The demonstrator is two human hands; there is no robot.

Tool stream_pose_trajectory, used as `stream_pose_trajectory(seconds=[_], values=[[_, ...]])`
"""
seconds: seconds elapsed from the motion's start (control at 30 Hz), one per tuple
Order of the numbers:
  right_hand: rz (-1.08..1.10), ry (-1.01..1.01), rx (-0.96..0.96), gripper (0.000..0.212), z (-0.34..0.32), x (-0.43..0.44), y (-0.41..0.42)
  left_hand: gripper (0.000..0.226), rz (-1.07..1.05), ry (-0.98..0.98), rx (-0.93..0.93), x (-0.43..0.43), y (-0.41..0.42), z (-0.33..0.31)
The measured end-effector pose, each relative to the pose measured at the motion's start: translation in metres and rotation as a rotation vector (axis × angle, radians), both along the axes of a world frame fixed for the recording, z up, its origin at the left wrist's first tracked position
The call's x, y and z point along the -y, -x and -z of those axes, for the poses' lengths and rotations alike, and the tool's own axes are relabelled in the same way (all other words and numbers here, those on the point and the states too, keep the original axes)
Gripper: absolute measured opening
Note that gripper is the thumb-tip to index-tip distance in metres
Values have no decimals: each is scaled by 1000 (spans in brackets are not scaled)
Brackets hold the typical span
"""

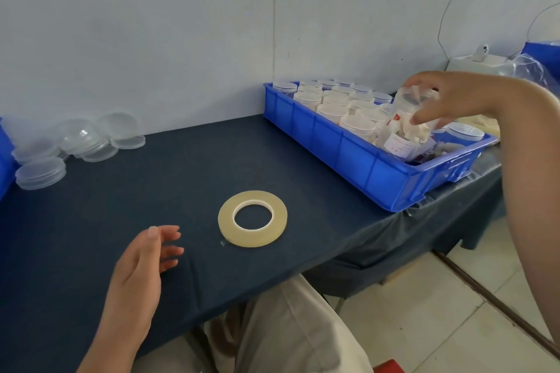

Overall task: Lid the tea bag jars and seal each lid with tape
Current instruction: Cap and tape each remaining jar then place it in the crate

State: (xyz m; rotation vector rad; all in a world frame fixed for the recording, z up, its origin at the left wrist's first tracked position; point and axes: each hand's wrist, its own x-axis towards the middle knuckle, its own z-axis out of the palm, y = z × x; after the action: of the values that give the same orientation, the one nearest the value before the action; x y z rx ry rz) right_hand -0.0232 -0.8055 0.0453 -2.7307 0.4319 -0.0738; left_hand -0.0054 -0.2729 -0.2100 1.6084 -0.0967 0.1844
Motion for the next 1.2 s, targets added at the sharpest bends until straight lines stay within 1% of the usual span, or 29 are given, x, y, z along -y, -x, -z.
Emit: stream_pose_trajectory(seconds=[0.1,0.17,0.23,0.3,0.4,0.47,0.57,0.6,0.7,0.77,0.83,0.9,0.97,1.03,1.1,1.17,1.2], values=[[43,-69,-123,73,6,5,-2,49,2,-13,-4,0,2,-1],[8,-25,-177,73,22,2,-7,49,6,-28,-9,0,4,-2],[-64,66,-161,65,40,-4,-15,48,3,-44,-8,1,4,-3],[-118,100,-120,53,52,-6,-23,48,-2,-60,-7,2,6,-5],[-147,95,-123,49,65,-1,-29,47,0,-71,1,2,8,-5],[-137,138,-111,54,72,7,-29,47,-1,-87,10,1,8,-6],[-75,355,-139,69,85,14,-35,47,-12,-94,19,0,8,-4],[-56,389,-146,72,92,15,-38,46,-10,-100,24,0,9,-4],[-21,368,-125,72,111,17,-49,45,-6,-129,30,1,9,-3],[-3,348,-101,70,112,17,-54,46,-11,-147,33,1,8,-2],[49,317,-124,72,108,15,-59,46,-12,-151,28,0,8,-1],[130,309,-156,76,106,10,-63,46,-9,-154,22,0,8,-1],[184,370,-158,80,107,7,-65,46,-5,-158,18,-1,8,-1],[202,396,-153,87,106,6,-63,45,-7,-160,10,0,9,-1],[192,390,-148,98,98,5,-58,44,-12,-166,3,-1,9,-2],[195,379,-105,105,84,1,-54,38,-3,-176,-9,0,9,-4],[197,373,-44,102,76,-5,-52,32,5,-182,-10,1,10,-4]])
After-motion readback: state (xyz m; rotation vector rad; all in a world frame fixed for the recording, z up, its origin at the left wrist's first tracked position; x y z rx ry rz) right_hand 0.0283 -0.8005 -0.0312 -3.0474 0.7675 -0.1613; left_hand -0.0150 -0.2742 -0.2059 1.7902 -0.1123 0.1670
